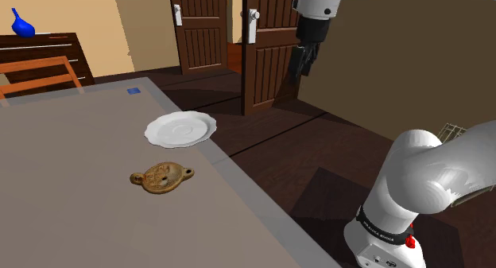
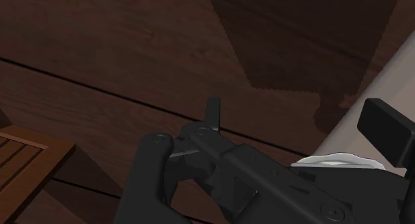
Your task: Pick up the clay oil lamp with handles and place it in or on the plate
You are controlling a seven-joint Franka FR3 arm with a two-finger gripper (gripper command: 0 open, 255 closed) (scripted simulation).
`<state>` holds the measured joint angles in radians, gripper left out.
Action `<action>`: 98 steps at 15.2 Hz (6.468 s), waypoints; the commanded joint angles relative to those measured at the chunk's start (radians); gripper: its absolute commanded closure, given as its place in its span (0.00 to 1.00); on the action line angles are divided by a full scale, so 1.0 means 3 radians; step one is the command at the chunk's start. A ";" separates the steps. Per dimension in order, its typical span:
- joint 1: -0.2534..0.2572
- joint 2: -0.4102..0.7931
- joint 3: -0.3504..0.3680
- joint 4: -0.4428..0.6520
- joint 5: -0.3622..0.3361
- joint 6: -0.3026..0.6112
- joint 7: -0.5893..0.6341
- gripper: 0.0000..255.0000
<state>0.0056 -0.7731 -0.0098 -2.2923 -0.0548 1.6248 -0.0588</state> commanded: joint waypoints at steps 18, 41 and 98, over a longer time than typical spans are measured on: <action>0.0084 0.1069 0.1339 0.0415 0.0409 0.0537 0.1871 0.00; 0.0682 0.3954 0.2143 0.2720 -0.0966 0.0418 0.4259 0.00; -0.0273 0.2605 0.2408 0.0536 0.0192 0.1715 0.1476 1.00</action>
<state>-0.0800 0.0000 0.7076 -2.1287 0.0004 2.1403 0.3830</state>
